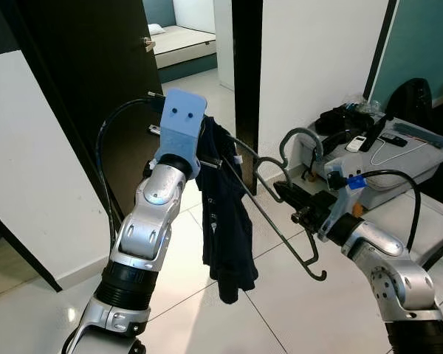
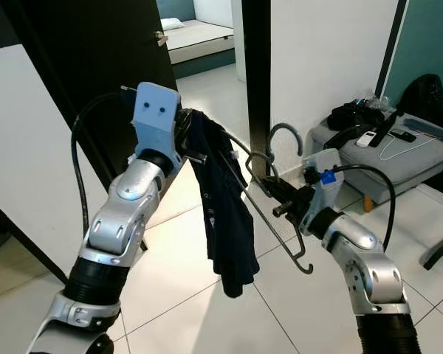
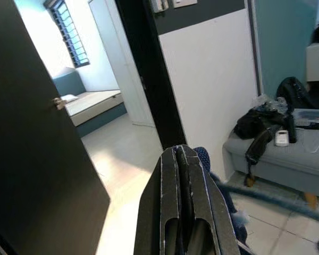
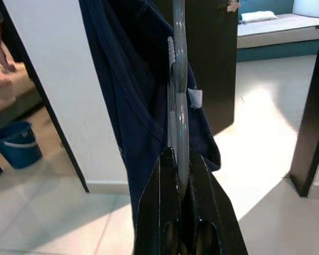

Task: Hang hanger

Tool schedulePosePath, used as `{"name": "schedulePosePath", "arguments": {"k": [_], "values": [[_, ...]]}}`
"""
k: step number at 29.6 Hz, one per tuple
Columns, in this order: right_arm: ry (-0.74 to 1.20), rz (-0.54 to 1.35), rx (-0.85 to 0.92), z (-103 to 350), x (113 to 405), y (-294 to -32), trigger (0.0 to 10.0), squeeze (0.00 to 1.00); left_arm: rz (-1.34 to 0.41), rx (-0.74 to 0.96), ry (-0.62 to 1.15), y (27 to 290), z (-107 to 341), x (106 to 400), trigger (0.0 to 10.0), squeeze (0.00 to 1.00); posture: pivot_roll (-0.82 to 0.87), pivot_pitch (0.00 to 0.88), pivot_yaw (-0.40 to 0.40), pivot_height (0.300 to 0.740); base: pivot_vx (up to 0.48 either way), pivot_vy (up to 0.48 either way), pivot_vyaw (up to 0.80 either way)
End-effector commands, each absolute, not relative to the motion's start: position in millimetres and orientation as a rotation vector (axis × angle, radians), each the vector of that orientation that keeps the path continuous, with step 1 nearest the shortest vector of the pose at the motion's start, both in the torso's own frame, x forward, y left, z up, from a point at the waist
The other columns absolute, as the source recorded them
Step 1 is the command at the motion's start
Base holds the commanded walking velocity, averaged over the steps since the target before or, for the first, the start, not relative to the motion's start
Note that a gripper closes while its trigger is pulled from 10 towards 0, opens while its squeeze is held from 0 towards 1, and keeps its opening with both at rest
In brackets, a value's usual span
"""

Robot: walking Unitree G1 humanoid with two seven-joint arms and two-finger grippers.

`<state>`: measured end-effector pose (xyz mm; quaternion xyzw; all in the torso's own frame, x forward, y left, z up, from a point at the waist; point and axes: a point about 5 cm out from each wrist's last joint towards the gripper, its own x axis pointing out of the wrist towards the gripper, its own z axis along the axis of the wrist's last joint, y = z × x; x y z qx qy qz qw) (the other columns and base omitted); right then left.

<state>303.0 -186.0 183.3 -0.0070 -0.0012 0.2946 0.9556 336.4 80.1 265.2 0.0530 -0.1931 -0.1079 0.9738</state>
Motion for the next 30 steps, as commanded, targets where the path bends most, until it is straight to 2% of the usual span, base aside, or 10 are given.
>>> {"name": "schedulePosePath", "arguments": {"k": [1,6,7,9,11,12,14,15,22,30], "values": [[0.01,0.584,-0.019,178.9,304.7,-184.4,10.0,0.0,-0.234,0.083,-0.424,80.3,270.9,334.5,0.3,0.0,-0.08,0.0,0.116,0.74,0.0,0.0,0.0],[-0.022,0.512,0.014,184.4,313.0,-189.5,10.0,0.0,-0.397,0.005,-0.419,61.1,268.5,327.5,1.1,0.0,-0.07,0.0,0.111,0.74,0.0,0.0,0.0],[-0.038,0.496,0.029,187.2,315.3,-191.1,10.0,0.0,-0.505,-0.007,-0.385,48.4,260.8,322.7,2.5,0.0,-0.07,0.0,0.11,0.74,0.0,0.0,0.0],[-0.071,0.472,0.055,193.0,318.3,-193.6,10.0,0.0,-0.673,0.034,-0.318,27.2,239.5,312.1,3.1,0.0,-0.07,0.0,0.109,0.74,0.0,0.0,0.0],[-0.084,0.465,0.067,195.4,319.1,-194.6,10.0,0.0,-0.702,0.042,-0.287,22.0,229.8,309.1,3.4,0.0,-0.07,0.0,0.109,0.74,0.0,0.0,0.0],[-0.096,0.465,0.076,197.7,319.1,-195.0,10.0,0.0,-0.708,0.052,-0.266,19.3,222.4,307.6,4.5,0.0,-0.08,0.0,0.111,0.74,0.0,0.0,0.0],[-0.103,0.467,0.08,199.1,318.9,-195.2,10.0,0.0,-0.706,0.054,-0.254,18.2,218.4,307.0,4.5,0.0,-0.08,0.0,0.111,0.74,0.0,0.0,0.0],[-0.107,0.47,0.085,200.0,318.4,-195.2,10.0,0.0,-0.697,0.08,-0.247,18.1,214.9,307.4,10.0,0.0,-0.08,0.0,0.111,0.74,0.0,0.0,0.0],[-0.12,0.484,0.099,201.1,317.6,-194.1,10.0,0.0,-0.662,0.191,-0.253,25.6,210.1,313.4,10.0,0.0,-0.08,0.0,0.108,0.74,0.0,0.0,0.0],[-0.15,0.522,0.131,204.7,315.9,-189.1,10.0,0.0,-0.674,0.178,-0.291,24.9,214.7,310.2,10.0,0.0,-0.08,0.0,0.108,0.74,0.0,0.0,0.0]]}}
